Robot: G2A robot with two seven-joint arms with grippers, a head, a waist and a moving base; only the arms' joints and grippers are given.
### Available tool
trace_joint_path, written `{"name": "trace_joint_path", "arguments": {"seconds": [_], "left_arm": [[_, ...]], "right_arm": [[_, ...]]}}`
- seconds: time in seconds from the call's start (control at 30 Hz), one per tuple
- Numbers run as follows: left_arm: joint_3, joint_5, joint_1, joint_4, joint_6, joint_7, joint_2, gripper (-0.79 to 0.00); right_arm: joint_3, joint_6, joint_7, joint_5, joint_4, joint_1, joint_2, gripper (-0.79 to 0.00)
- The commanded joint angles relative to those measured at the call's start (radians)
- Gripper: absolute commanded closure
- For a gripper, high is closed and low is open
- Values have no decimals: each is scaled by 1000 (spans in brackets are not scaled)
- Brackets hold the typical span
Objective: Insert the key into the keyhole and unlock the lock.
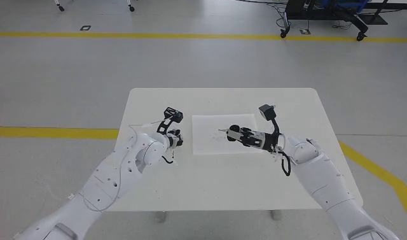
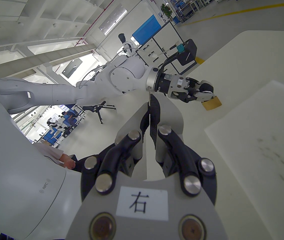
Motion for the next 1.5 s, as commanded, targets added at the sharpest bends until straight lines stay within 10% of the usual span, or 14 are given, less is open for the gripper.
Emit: {"name": "trace_joint_path", "arguments": {"seconds": [0.0, 0.47, 0.53, 0.7, 1.13, 1.47], "left_arm": [[-3, 16, 4, -4, 7, 0, -1, 0], [-39, 13, 25, -18, -56, -40, -10, 0], [-43, 24, 28, -23, -57, -45, -11, -228], [-58, 38, 45, -43, -60, -66, -10, -345], [-113, 71, 91, -90, -80, -82, -2, -6], [-98, 86, 65, -54, -94, -97, -22, 0]], "right_arm": [[0, 0, 0, 0, 0, 0, 0, 0], [0, 0, 0, 0, 0, 0, 0, 0], [0, 0, 0, 0, 0, 0, 0, 0], [0, 0, 0, 0, 0, 0, 0, 0], [0, 0, 0, 0, 0, 0, 0, 0], [0, 0, 0, 0, 0, 0, 0, 0]]}}
